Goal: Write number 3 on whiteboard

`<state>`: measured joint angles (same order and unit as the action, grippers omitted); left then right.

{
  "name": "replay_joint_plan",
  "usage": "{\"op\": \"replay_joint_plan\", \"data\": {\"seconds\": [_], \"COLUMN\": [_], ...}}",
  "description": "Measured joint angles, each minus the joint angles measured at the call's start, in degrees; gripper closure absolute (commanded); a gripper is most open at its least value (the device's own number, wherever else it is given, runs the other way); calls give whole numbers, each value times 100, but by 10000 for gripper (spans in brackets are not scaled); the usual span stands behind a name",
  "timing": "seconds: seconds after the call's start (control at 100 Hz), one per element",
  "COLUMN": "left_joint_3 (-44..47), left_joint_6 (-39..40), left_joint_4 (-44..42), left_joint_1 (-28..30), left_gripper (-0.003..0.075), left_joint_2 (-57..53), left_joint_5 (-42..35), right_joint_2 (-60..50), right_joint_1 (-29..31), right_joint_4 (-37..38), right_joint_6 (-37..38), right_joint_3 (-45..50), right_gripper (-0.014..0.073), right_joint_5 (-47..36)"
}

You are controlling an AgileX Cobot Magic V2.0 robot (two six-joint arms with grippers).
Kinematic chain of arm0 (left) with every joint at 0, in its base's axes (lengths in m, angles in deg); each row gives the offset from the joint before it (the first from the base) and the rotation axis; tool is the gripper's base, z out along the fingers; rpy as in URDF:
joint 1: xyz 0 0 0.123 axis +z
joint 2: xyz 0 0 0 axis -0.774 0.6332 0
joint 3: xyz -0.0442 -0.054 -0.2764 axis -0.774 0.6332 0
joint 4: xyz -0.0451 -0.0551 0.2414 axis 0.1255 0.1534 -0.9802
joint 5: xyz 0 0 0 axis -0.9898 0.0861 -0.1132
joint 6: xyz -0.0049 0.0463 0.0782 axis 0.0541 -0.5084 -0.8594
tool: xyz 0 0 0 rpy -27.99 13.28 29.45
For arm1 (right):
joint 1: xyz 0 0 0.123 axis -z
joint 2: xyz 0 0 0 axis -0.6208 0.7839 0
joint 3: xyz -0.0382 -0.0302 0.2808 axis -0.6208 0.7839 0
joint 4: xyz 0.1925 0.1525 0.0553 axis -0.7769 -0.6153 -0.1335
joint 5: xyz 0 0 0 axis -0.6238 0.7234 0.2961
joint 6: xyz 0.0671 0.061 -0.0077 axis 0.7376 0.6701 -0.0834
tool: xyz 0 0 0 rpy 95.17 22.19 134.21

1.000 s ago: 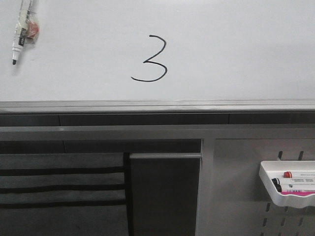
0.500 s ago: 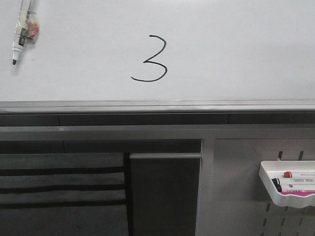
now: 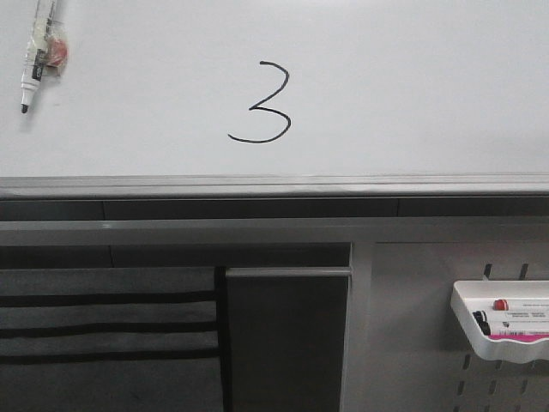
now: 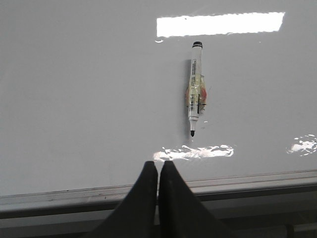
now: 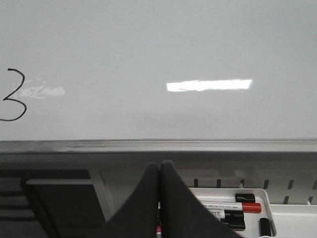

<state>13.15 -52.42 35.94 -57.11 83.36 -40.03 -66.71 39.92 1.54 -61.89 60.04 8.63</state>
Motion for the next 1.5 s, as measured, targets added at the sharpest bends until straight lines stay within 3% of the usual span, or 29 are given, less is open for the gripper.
{"op": "replay_joint_plan", "data": {"seconds": [0.22, 0.68, 0.75, 0.88, 0.97, 1.5], "left_joint_3": [0, 0, 0, 0, 0, 0], "left_joint_6": [0, 0, 0, 0, 0, 0], "left_joint_4": [0, 0, 0, 0, 0, 0], "left_joint_1": [0, 0, 0, 0, 0, 0], "left_gripper": [741, 741, 741, 741, 741, 741], "left_joint_2": [0, 0, 0, 0, 0, 0], "left_joint_5": [0, 0, 0, 0, 0, 0], "right_joint_2": [-608, -619, -619, -619, -619, -619], "right_joint_1": [20, 32, 32, 32, 32, 32], "right_joint_4": [-410, -374, 42, 1884, 2520, 2792], "right_joint_6": [0, 21, 365, 2056, 2693, 2991], "right_joint_3": [1546, 1562, 1562, 1562, 1562, 1562], "right_gripper": [663, 663, 663, 663, 663, 663], "right_joint_5": [-1161, -1387, -1480, -1716, -1784, -1873]}}
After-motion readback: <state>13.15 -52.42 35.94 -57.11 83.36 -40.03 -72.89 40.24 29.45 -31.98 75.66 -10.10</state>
